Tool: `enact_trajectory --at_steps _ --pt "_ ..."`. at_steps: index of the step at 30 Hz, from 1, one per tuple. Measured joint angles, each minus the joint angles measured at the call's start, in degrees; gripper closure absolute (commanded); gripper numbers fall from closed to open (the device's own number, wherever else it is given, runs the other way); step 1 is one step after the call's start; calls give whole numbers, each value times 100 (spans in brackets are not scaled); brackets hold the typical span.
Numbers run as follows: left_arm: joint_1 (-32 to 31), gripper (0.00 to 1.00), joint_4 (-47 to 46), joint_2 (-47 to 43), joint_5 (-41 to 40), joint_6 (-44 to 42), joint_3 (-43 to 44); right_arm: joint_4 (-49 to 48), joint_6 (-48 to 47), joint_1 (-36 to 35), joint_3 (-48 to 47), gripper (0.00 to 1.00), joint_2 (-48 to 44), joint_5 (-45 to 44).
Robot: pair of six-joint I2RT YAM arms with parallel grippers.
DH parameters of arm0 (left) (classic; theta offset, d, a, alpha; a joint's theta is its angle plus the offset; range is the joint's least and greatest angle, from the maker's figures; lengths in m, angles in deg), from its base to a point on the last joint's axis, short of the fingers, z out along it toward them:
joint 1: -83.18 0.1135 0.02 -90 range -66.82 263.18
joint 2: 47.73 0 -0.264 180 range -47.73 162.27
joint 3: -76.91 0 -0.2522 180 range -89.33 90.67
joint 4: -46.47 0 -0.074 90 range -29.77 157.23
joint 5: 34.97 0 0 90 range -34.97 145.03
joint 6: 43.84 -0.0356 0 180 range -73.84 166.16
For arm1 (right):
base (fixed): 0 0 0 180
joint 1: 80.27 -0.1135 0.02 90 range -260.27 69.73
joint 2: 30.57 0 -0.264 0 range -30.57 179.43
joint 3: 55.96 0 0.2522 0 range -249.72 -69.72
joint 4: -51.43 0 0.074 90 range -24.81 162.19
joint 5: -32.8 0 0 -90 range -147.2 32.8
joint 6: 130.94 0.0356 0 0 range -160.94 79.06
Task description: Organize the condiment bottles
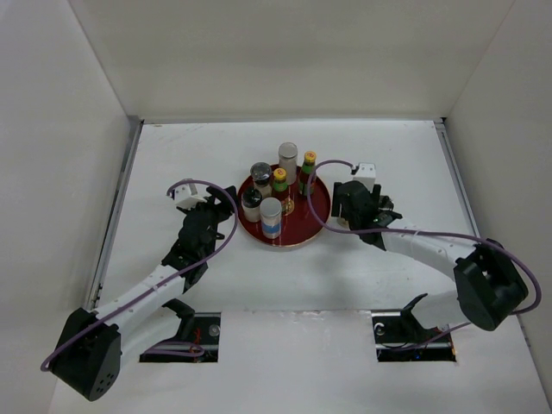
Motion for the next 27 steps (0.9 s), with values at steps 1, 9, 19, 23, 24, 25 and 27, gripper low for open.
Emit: enact_trajectory --at_steps 1,9,19,23,24,25,27 --pt "0 30 0 7 2 0 0 -9 -13 9 0 27 39 2" --pt "0 30 0 42 9 9 -2 -105 -98 17 -2 48 48 -66" --pt "0 30 -4 61 9 20 -2 -262 -374 -990 -494 48 -328 -284" --pt "0 30 -2 90 9 22 -2 -494 -369 -1405 -789 47 76 -177" --pt "0 30 -7 90 9 22 -2 -555 -365 -1499 -833 47 221 -149" --pt "2 30 -7 90 9 20 -2 -603 -361 -1569 -857 46 350 -122" --pt "0 30 -4 90 9 22 -2 -691 -358 -1696 -870 45 612 -61"
